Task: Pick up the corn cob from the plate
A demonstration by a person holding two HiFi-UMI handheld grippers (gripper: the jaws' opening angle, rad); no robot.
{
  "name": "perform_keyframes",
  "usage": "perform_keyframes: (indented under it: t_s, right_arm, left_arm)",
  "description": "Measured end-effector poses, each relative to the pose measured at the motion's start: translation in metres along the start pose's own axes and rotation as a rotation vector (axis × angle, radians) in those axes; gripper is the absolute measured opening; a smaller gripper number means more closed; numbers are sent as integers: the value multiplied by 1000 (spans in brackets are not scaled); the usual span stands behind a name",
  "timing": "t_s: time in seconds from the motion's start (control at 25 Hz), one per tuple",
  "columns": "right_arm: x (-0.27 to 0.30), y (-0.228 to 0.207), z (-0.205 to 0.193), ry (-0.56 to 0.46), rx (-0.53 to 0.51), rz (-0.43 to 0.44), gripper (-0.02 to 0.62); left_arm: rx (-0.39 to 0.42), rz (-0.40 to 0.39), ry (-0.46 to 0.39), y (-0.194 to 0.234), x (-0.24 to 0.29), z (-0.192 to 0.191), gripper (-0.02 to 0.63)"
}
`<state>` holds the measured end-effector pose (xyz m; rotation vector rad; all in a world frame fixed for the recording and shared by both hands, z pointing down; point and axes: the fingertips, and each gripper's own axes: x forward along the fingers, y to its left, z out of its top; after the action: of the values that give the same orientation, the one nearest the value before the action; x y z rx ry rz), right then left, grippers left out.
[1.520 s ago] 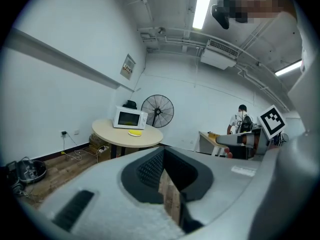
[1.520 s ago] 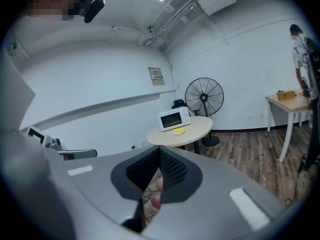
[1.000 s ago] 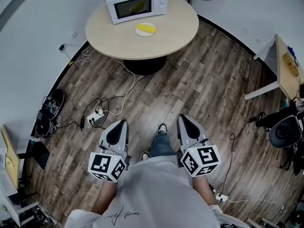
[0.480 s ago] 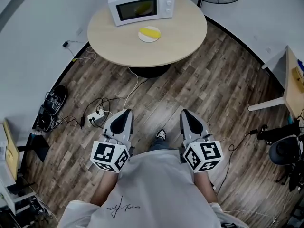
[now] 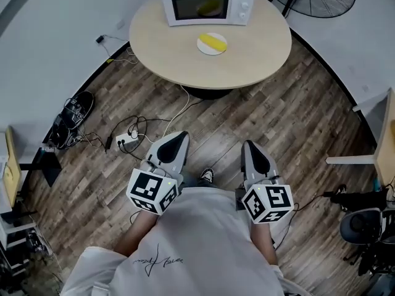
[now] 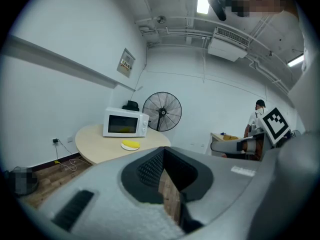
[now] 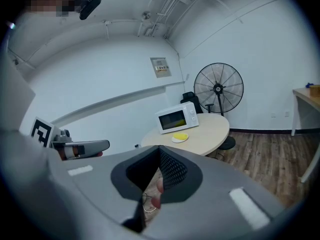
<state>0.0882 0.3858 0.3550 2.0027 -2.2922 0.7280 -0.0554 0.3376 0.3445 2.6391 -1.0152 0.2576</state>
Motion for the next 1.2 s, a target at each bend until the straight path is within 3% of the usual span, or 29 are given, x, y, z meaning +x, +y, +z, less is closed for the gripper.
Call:
perform_keyframes:
  t_s: [0.6,1.2]
  right_arm:
    - [59,-15,23,23,-14,4,12]
    - [168,-40,72,41,14,-3,12]
  left_arm:
    - [-38,36,6,47,46,11,-2]
    - [-11,-8,35,110,140,64,-2]
